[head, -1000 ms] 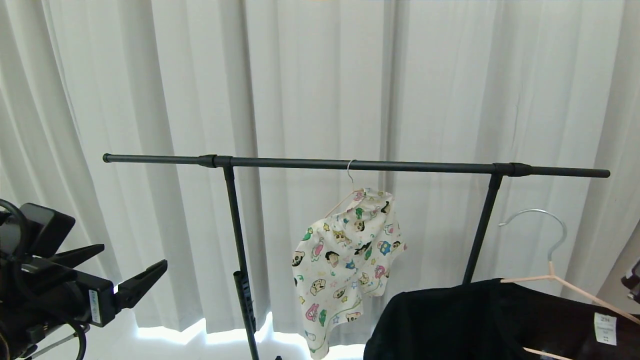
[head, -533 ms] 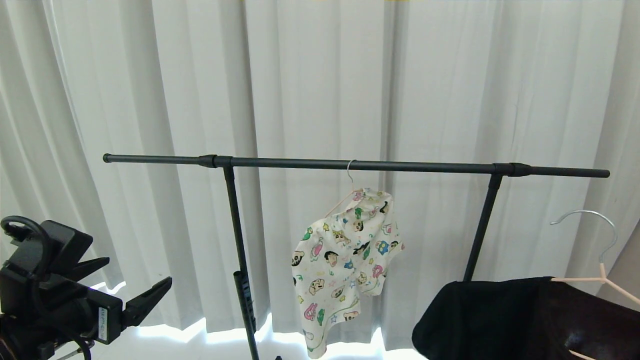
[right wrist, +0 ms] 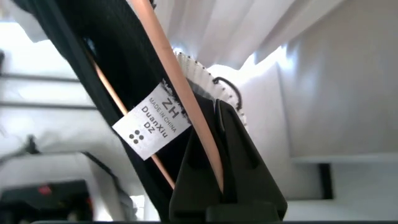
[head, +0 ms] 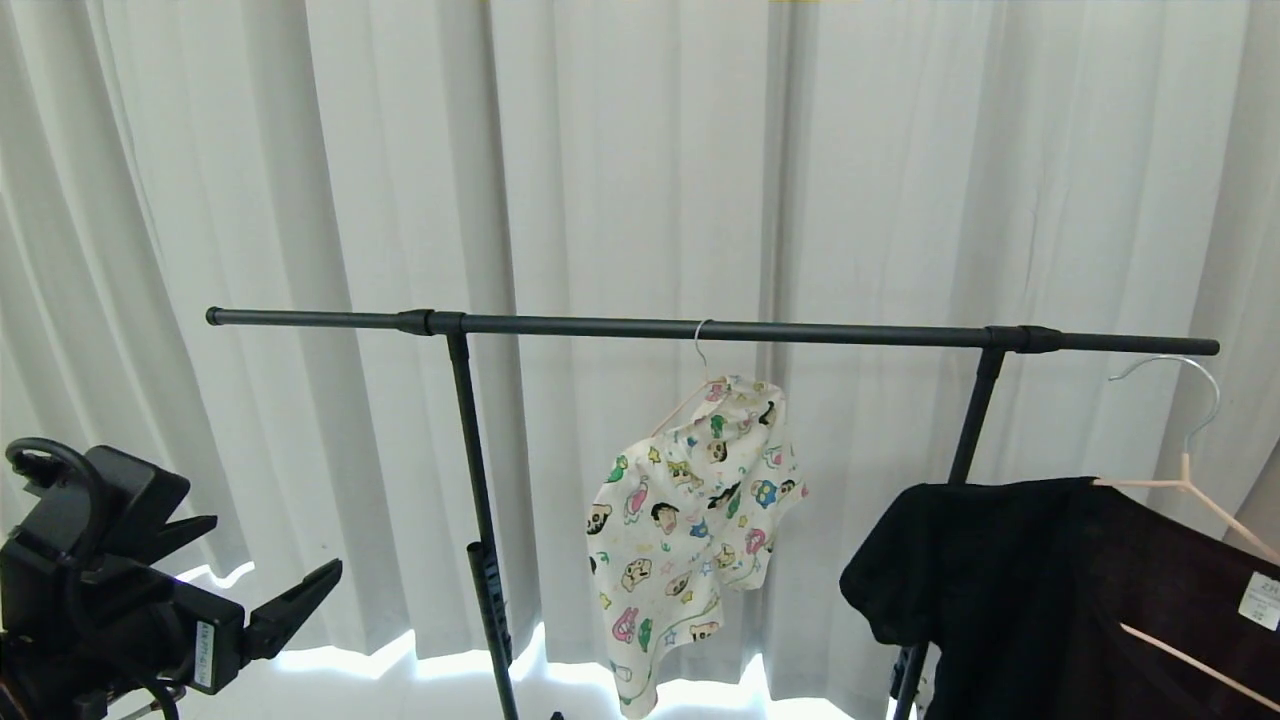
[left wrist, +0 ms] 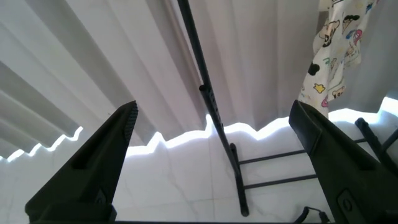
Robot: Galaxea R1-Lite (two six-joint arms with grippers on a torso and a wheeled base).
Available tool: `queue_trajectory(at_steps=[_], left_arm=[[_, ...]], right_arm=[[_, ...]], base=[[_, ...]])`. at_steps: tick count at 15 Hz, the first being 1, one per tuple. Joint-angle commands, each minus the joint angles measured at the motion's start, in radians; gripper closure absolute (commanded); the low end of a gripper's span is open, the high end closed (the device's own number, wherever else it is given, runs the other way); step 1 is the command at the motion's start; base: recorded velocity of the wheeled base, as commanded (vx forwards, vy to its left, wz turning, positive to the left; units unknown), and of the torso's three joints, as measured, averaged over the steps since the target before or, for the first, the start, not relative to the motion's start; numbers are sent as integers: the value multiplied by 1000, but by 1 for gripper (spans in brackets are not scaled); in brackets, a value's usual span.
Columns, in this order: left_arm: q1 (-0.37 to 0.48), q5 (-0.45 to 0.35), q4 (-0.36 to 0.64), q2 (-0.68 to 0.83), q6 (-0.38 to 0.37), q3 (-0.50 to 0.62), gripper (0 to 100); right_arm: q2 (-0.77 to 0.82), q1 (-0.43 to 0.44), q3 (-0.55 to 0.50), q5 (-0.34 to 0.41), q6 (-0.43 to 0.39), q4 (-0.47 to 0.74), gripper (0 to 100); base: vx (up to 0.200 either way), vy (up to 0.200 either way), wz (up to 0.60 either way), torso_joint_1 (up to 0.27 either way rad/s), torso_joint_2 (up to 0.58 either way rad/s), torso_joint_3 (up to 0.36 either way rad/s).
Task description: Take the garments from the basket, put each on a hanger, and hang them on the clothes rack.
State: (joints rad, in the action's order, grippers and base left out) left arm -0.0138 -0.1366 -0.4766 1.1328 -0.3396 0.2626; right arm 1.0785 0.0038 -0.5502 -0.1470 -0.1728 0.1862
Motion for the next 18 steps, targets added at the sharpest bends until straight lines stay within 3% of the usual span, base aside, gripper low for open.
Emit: queue_trajectory(at_steps=[1,2,3,7,9,10,16,18], left_arm=[[-5,9,0,13,1,6,0],[-5,12,0,13,1,7,0],[-5,18,0,15,1,6,0],[-5,46,0,12,1,10,0],[-5,48,0,12,1,10,0],[-3,55,0,9,1,9,0],[18,61,0,7,-52,6,0],[28,61,0,7,-52,6,0]], right_arm=[[189,41,-25,-32,110,-76,100],[219,54,-42,-59,137,-85,100],[290,122,-88,-129,214,-82,100],[377,363,-188,-207,421,53,100],[449,393,-247,-298,513,65,100],[471,392,-274,-350,523,65,100],[480,392,-367,-391,512,67,100],[486,392,-384,-414,512,67,100]], base=[[0,0,0,0,0,0],[0,0,0,0,0,0],[0,0,0,0,0,0],[0,0,0,0,0,0],[0,0,0,0,0,0],[0,0,0,0,0,0],[0,0,0,0,0,0],[200,200,0,10,2,2]])
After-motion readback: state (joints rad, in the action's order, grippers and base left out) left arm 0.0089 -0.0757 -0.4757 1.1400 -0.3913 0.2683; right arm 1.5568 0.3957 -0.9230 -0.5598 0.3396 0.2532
